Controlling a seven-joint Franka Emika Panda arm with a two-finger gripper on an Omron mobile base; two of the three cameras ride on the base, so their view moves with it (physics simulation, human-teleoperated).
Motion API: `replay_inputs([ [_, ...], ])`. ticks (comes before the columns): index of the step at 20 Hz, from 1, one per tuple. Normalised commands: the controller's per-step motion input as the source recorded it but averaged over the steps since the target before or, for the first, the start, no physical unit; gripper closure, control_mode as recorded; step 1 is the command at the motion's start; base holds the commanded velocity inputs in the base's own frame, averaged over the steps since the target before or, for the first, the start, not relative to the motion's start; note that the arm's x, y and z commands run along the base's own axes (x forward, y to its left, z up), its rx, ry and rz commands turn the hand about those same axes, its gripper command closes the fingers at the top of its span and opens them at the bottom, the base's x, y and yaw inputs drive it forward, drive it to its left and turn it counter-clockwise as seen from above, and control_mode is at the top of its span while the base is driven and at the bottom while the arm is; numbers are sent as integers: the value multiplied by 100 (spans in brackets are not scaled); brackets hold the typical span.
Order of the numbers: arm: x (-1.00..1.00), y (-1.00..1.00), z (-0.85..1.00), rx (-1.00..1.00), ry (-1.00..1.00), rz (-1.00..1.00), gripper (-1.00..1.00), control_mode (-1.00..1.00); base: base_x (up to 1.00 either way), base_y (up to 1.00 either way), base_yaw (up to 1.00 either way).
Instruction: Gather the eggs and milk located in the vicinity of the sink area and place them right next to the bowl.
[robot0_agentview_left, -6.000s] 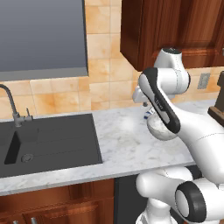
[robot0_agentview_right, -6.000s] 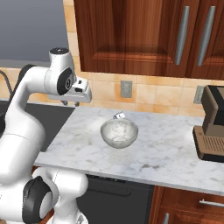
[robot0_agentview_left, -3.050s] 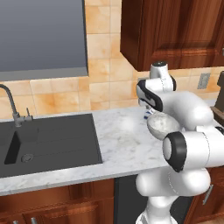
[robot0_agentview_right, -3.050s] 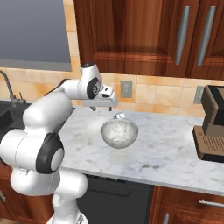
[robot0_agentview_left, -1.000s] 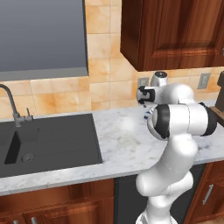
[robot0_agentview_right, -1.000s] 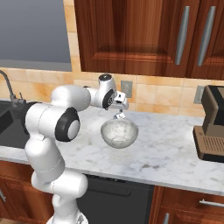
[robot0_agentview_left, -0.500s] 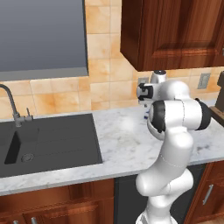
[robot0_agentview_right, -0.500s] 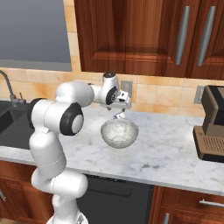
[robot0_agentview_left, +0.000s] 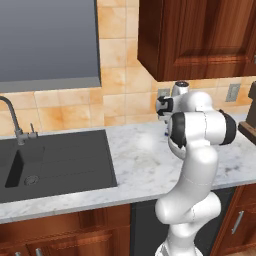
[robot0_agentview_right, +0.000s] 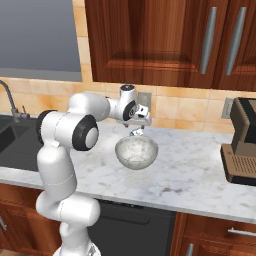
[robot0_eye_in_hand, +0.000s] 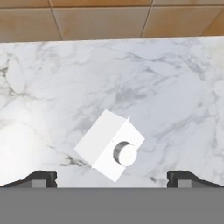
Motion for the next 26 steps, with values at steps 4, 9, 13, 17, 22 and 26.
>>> replay_inputs([
  [4, 10, -5, -13, 0, 2, 0, -100, -100, 0, 0, 0],
  [9, 5, 0, -10, 0, 1, 0, -100, -100, 0, 0, 0],
  [13, 2, 0, -10, 0, 0, 0, -100, -100, 0, 0, 0],
  [17, 1, 0, -8, 0, 0, 0, -100, -100, 0, 0, 0],
  [22, 2, 0, -11, 0, 2, 0, -100, -100, 0, 0, 0],
  [26, 1, 0, -15, 0, 2, 0, -100, -100, 0, 0, 0],
])
